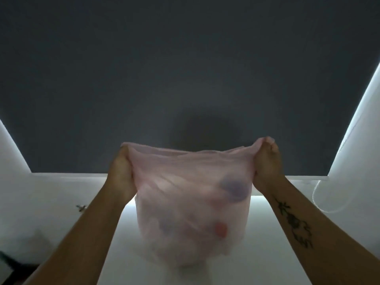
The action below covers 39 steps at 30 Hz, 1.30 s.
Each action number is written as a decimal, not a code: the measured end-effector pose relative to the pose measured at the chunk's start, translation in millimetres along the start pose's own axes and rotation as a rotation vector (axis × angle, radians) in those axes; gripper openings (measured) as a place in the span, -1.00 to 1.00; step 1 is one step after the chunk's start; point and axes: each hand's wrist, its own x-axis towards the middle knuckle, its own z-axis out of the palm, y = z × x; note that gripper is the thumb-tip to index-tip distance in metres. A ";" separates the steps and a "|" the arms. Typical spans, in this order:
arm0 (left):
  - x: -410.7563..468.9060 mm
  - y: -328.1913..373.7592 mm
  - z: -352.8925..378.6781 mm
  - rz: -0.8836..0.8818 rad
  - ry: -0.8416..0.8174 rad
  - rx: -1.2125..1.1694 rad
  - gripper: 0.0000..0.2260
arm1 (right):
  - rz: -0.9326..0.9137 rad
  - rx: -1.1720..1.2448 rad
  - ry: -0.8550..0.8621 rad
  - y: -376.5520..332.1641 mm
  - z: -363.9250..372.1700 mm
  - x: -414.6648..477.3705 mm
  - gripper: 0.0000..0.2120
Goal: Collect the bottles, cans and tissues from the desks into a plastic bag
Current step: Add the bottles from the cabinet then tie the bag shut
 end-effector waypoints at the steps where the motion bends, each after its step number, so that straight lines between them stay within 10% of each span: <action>1: 1.9 3.4 3.0 0.000 -0.097 -0.010 -0.72 | -0.006 0.005 0.000 -5.9 -0.2 -1.2 -0.62; 7: 19.7 -1.5 -2.5 0.068 -0.331 0.124 -0.78 | -0.064 -0.028 -0.183 -22.5 -14.7 -24.6 -0.81; 16: 17.1 -32.0 67.6 -0.081 -0.086 -0.167 -0.72 | -0.074 0.288 0.067 -35.2 -37.7 -24.3 -0.81; 27: -23.4 -76.7 116.6 -0.134 -0.374 -0.317 -0.79 | 0.144 0.405 -0.402 -9.4 -68.4 -42.2 -0.77; 34: -19.7 -81.2 105.7 -0.108 -0.080 -0.159 -0.78 | 0.245 0.337 -0.024 0.2 -58.4 -45.8 -0.74; 39: -25.1 -80.2 93.1 -0.179 -0.222 -0.145 -0.76 | 0.143 0.238 -0.119 8.8 -54.3 -52.7 -0.80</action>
